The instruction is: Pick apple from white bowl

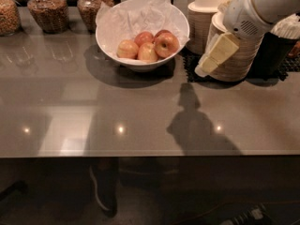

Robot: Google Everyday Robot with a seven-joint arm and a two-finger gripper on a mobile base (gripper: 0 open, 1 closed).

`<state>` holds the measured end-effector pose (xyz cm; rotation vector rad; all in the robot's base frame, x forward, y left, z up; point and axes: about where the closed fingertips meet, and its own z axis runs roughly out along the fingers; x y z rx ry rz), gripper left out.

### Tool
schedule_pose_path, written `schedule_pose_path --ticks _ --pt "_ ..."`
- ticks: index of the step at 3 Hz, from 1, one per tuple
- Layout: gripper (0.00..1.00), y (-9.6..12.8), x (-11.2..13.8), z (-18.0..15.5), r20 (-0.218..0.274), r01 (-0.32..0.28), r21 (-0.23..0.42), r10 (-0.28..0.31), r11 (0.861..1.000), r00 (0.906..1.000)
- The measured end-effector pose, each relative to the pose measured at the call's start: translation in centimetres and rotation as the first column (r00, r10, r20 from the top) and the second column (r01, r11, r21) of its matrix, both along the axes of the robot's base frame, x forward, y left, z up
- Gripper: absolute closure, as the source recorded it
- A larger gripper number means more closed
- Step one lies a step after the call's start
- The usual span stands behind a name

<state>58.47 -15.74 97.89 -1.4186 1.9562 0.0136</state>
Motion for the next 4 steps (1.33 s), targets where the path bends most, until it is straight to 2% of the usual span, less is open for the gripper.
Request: schedule_pose_path --ticks 1,2,3,4 --pt "0.0 2.0 3.2 0.7 0.023 0.001 0.006 -0.001 1.0 0.9997" --pt "0.0 7.3 7.6 0.5 0.009 -0.009 -0.007 0.009 1.0 0.9999" --pt "0.0 7.3 7.6 0.4 0.009 -0.009 -0.007 0.009 1.0 0.9999" --pt "0.0 7.5 8.2 -0.1 0.033 0.012 0.01 -0.012 1.0 0.9994"
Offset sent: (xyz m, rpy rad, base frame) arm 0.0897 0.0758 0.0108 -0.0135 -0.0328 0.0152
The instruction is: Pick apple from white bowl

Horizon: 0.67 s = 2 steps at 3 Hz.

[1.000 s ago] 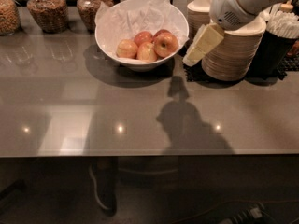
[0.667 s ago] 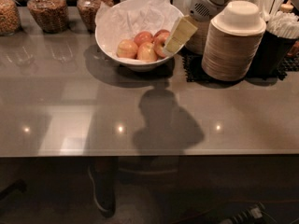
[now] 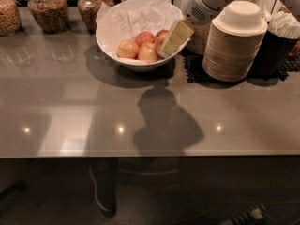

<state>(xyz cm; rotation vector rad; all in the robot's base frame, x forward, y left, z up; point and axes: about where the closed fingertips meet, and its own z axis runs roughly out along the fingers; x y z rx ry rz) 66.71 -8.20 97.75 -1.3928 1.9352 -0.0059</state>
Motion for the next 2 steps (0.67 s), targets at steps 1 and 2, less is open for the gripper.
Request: schedule_pose_path --ticks 1,2 --pt "0.0 0.6 1.1 -0.8 0.022 0.02 0.032 -0.021 0.999 0.9995" --pt "0.0 1.3 2.3 -1.6 0.034 0.036 0.054 -0.038 0.998 0.9987"
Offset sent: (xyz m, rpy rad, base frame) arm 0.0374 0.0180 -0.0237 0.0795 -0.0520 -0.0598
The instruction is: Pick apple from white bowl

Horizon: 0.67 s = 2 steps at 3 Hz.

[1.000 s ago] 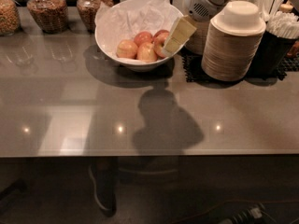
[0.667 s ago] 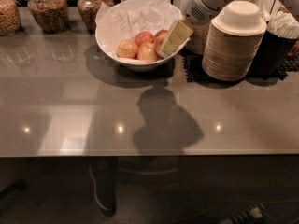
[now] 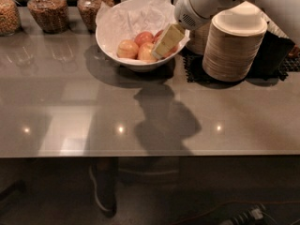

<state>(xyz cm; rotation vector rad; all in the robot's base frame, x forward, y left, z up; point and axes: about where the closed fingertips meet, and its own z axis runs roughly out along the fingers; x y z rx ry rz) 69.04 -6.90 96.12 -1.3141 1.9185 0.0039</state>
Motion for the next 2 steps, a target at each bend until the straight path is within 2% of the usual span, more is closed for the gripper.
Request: schedule_pose_path --ticks 1,2 --pt "0.0 0.29 1.0 -0.63 0.003 0.018 0.008 -0.018 1.0 0.9998" --pt "0.16 0.02 1.69 -1.54 -0.01 0.041 0.01 -0.041 0.999 0.9991"
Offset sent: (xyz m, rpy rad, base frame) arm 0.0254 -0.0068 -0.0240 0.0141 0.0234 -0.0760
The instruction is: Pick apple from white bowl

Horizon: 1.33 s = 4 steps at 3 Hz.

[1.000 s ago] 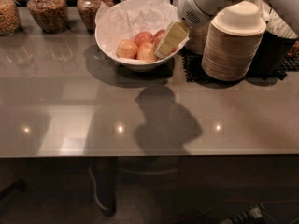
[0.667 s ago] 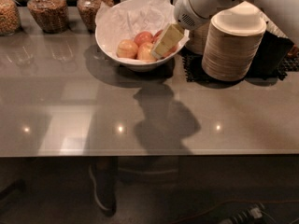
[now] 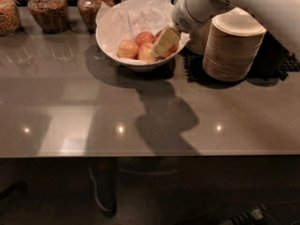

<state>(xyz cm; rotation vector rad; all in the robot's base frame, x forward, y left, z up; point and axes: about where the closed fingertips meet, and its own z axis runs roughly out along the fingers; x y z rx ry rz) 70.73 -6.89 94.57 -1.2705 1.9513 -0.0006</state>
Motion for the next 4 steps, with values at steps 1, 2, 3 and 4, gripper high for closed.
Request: schedule_pose_path --ticks 1,2,3,4 --pt "0.26 -0.6 0.3 -1.0 -0.02 0.026 -0.002 -0.026 1.0 0.9995" --pt "0.22 -1.0 0.5 -2.0 -0.041 0.045 -0.001 -0.045 0.999 0.9981" --pt "0.22 -1.1 0.5 -2.5 -0.052 0.05 0.001 -0.05 0.999 0.9974" --pt "0.25 -1.0 0.6 -3.2 -0.064 0.054 0.006 -0.053 0.999 0.9965"
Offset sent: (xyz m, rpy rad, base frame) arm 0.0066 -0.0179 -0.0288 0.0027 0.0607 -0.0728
